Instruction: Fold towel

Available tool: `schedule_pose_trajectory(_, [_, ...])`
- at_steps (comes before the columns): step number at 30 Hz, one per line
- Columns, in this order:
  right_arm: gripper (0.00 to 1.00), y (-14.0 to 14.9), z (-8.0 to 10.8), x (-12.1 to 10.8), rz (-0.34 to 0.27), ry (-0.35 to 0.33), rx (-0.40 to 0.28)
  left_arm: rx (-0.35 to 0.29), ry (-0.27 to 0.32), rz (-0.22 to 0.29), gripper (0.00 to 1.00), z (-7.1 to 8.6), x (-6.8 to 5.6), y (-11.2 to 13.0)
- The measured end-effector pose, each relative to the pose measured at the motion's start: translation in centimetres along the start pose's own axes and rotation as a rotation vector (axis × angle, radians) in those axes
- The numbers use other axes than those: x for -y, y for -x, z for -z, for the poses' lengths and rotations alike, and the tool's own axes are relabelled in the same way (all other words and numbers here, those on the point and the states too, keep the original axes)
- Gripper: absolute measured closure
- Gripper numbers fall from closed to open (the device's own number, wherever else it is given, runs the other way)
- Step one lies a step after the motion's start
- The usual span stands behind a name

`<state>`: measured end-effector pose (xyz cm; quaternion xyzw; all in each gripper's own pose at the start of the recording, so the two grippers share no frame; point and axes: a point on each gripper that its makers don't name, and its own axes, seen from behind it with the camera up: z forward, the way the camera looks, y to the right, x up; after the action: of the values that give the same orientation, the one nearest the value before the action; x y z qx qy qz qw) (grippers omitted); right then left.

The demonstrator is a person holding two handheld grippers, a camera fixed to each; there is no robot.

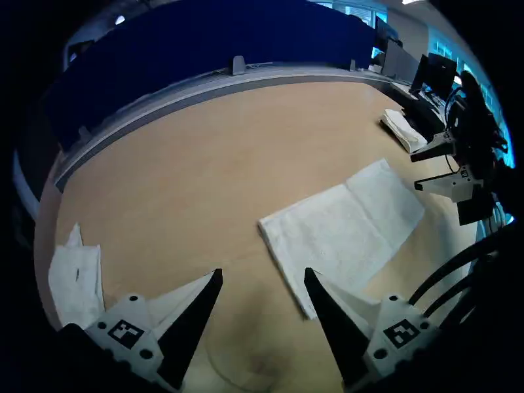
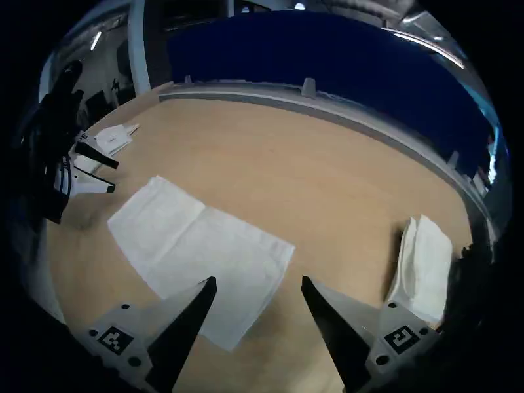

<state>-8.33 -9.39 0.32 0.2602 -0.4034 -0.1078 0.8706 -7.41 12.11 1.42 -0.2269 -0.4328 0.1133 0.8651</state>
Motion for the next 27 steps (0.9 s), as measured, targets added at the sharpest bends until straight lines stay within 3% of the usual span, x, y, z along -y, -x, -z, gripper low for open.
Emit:
schedule_pose_trajectory(12, [0.0,1.7,1.0,1.6,0.081,-0.069,0.038,-0.032,-0.116,0.115,0.07,4.7,1.7,3.9])
schedule_pose_trajectory(27, [0.0,4.2,1.9,3.6,0.247,-0.165,0.138,-0.031,-0.224,0.281,0.07,10.3,3.1,9.8])
